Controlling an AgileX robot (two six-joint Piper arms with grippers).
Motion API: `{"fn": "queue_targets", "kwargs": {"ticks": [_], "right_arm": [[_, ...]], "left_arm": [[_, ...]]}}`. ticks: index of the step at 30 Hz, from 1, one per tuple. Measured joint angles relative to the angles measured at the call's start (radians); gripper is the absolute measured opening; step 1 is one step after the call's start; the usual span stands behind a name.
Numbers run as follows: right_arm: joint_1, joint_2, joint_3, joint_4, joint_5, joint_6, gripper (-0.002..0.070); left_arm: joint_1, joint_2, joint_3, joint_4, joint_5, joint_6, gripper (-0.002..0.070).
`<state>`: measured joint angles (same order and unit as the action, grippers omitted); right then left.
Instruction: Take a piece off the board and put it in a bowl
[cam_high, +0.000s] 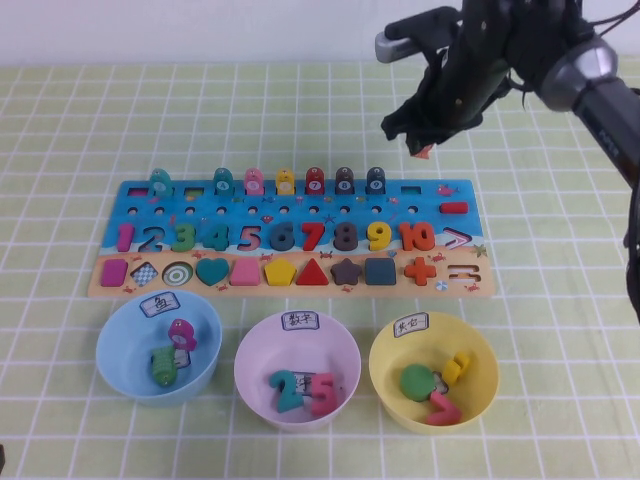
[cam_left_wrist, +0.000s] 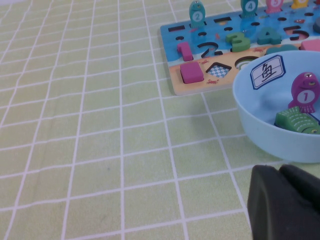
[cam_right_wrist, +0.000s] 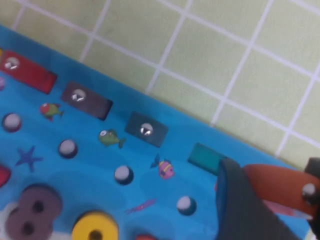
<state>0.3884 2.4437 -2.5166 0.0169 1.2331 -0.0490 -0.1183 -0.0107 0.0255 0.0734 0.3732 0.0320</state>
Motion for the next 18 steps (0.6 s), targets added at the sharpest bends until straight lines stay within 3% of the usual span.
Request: {"fn": "queue_targets", "kwargs": {"ticks": [11,18], "right_arm": [[0.019,-0.222,0.032,0.210,0.018,-0.182,0.0230],[0.078,-0.454,0.403,0.235,0.018,-0.333,0.0230]], "left_arm": [[0.000,0.000,0.000,0.000,0.000,0.000,-0.0005],[0.000,0.000,0.000,0.000,0.000,0.000,-0.0005]]}}
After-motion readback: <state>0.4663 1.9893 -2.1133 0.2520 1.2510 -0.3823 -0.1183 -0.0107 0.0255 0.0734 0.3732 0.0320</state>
